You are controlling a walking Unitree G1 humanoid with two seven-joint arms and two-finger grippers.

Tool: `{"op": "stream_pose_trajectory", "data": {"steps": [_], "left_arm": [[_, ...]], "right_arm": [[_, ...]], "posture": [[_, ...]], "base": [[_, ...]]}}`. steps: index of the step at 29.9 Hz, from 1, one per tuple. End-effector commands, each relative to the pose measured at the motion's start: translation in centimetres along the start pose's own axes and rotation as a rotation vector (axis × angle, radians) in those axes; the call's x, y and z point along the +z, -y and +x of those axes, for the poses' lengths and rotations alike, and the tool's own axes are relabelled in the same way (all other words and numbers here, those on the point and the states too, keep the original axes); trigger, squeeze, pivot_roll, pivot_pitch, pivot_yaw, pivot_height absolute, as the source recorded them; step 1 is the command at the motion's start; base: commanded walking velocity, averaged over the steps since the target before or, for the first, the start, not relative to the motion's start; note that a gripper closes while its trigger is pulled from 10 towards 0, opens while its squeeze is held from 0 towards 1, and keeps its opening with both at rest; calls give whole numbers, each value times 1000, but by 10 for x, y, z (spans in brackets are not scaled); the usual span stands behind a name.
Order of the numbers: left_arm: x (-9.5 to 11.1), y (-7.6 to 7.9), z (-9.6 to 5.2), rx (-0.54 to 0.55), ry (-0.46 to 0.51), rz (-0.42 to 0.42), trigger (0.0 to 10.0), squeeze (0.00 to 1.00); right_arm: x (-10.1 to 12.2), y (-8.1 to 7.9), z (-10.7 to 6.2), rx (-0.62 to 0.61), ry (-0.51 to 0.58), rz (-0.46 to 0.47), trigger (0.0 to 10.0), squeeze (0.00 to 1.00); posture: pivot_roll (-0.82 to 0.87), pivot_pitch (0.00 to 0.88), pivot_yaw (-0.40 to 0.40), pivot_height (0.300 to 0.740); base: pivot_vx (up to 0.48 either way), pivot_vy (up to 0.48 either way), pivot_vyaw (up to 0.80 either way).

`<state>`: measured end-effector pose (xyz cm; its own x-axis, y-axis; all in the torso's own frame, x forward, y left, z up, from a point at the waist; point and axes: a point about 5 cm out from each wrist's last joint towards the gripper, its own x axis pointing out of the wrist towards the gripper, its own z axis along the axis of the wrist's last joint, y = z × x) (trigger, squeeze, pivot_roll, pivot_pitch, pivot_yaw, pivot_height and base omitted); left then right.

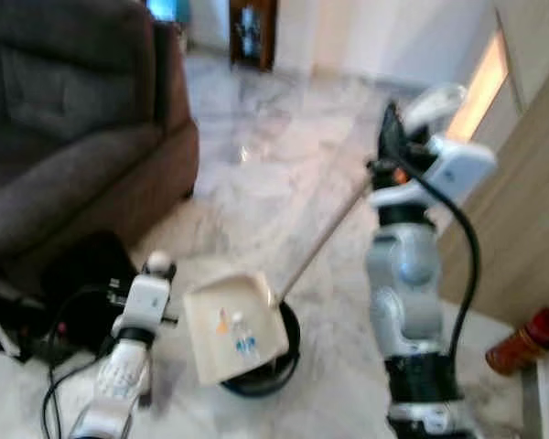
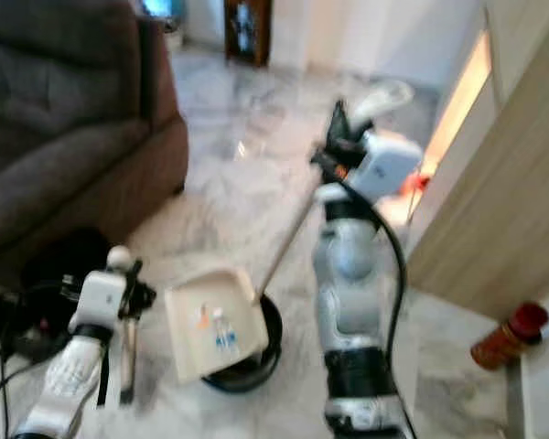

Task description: Sweep floor

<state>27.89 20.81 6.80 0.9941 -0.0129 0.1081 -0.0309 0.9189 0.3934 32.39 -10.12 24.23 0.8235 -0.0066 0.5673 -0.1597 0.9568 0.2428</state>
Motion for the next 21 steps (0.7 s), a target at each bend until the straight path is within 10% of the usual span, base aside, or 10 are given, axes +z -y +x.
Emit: {"op": "stream_pose_trajectory", "data": {"steps": [1, 21], "left_arm": [[11, 1, 5, 4, 54, 4, 10000, 0], [11, 2, 5, 10, 55, -1, 10000, 0]], "right_arm": [[14, 3, 5, -16, 72, 17, 10000, 0], [11, 4, 5, -22, 50, 26, 10000, 0]], "posture": [[224, 0, -26, 740], [224, 0, -33, 740]], "base": [[270, 0, 438], [270, 0, 0]]}}
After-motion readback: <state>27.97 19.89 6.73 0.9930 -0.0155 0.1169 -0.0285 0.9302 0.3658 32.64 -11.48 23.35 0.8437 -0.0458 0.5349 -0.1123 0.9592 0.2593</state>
